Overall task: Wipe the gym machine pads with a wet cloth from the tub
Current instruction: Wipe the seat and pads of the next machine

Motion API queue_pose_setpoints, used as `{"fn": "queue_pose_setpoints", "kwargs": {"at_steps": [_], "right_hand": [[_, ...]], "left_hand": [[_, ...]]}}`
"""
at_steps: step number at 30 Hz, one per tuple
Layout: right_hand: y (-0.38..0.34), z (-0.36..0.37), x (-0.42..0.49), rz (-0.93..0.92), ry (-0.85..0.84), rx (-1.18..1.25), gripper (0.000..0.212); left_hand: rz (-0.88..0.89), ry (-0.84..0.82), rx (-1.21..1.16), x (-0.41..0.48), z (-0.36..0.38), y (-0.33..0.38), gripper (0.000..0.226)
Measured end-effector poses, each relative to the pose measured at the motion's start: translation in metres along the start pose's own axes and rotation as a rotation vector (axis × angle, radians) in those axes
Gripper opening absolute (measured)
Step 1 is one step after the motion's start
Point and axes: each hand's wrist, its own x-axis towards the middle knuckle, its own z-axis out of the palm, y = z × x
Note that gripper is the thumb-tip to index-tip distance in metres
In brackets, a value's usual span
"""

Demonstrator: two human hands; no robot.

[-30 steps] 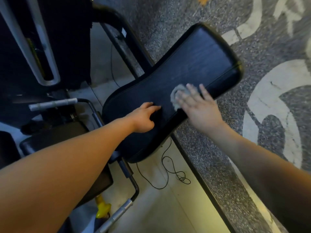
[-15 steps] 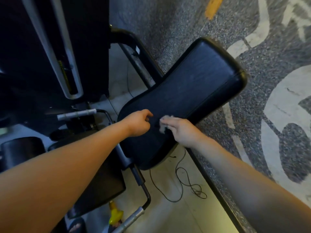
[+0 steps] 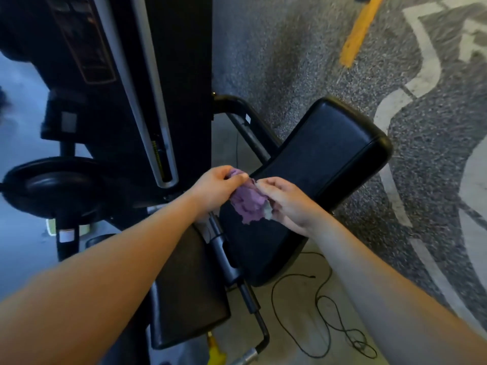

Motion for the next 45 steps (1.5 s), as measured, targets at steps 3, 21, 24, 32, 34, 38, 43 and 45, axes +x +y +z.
{"fn": "queue_pose_setpoints", "kwargs": {"at_steps": [3,21,24,32,34,38,43,45], "right_hand": [[0.005,-0.014,-0.005,-0.019,0.057,-0.121,0.016],[-0.022,-0.013,0.029,0.229,0.549,0.449,0.019],[-0.049,-0.004,0.043,0.182,0.415,0.406,0.042],[-0.068,-0.024,0.074,0.181,0.546,-0.401,0.031],[-0.063,-0.024,0.081,0.185,0.456,-0.347,0.031],[-0.063,-0.03,0.094,0.158,0.717,-0.43,0.011],[-0.101,-0.055,0.098,0.135,0.855,-0.693,0.013],[-0.118,-0.068,0.095,0.03,0.933,-0.901,0.013]], "left_hand": [[-0.026,0.026,-0.283,-0.001,0.002,0.012,0.021],[-0.001,-0.227,-0.308,0.077,0.01,-0.007,0.031],[0.059,-0.494,-0.329,0.087,0.011,-0.014,0.048],[-0.101,-0.495,-0.524,0.128,-0.003,-0.01,0.031],[-0.194,-0.54,-0.628,0.139,-0.003,-0.006,0.033],[-0.254,-0.457,-0.537,0.162,0.009,-0.009,0.018],[-0.184,-0.182,-0.578,0.202,0.028,0.016,0.017],[-0.054,-0.115,-0.597,0.22,0.034,0.038,0.019]]}}
